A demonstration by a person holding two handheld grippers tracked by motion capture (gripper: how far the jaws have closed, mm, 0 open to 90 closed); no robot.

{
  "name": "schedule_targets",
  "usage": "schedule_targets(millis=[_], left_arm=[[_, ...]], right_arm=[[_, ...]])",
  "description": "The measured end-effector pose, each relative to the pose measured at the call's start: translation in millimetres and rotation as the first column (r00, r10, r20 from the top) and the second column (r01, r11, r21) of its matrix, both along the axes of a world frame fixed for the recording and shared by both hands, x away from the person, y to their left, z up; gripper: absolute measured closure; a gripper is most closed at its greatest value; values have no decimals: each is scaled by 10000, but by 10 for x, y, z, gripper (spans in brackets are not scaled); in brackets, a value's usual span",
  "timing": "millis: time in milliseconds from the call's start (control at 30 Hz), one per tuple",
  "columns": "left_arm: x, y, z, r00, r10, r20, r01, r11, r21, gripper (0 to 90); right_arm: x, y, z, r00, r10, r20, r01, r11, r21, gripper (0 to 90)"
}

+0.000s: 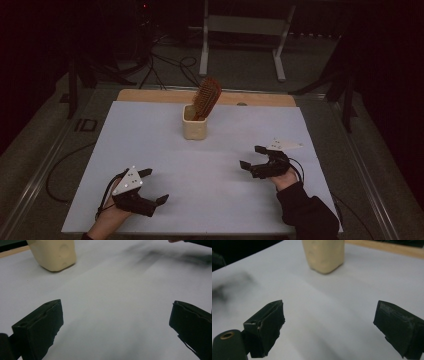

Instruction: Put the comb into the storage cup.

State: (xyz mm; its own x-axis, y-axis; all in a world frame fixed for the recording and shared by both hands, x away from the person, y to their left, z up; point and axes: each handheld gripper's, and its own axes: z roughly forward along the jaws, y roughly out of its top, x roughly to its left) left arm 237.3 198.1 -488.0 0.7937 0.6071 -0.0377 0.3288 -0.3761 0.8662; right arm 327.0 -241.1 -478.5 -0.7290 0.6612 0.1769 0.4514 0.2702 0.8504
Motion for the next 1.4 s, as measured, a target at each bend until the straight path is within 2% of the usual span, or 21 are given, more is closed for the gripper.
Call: schedule_targets(millis=[200,467,600,667,733,833,933,1067,1200,1400], left_arm=[[-13,19,-30,10000,18,-24,-18,10000,65,0],[-36,65,-43,9999,116,-36,-116,9998,152,0],[-37,94,-68,9998,155,-78,-154,9998,112,0],[-38,106,-75,9998,185,-61,-184,9998,78,0],[-42,112,-82,9997,210,-93,-210,9998,77,0],[-48,113,-87,9996,246,-98,-244,9994,240,0],[-58,119,-92,9997,221,-102,-219,9995,208,0],[-72,144,-99,9998,183,-35,-183,9998,66,0],[-75,168,-113,9999,171,27,-171,9998,62,0],[-76,146,-145,9998,189,-48,-188,9997,142,0]], right_arm=[[-154,-109,-57,10000,-40,42,40,10000,-39,91],[-392,-220,-162,9994,-219,250,230,9986,-476,91],[-457,-312,-208,9986,-527,-22,526,9979,-378,91],[-496,-353,-222,9976,-685,-19,684,9969,-391,91],[-531,-397,-222,9969,-783,67,785,9964,-330,91],[-584,-458,-234,9943,-987,397,1011,9930,-614,91],[-623,-507,-249,9936,-1087,299,1101,9925,-535,91],[-695,-537,-274,9943,-961,467,986,9936,-557,91],[-688,-565,-307,9916,-1100,688,1148,9908,-714,91],[-637,-542,-312,9896,-1112,913,1161,9919,-507,91]])
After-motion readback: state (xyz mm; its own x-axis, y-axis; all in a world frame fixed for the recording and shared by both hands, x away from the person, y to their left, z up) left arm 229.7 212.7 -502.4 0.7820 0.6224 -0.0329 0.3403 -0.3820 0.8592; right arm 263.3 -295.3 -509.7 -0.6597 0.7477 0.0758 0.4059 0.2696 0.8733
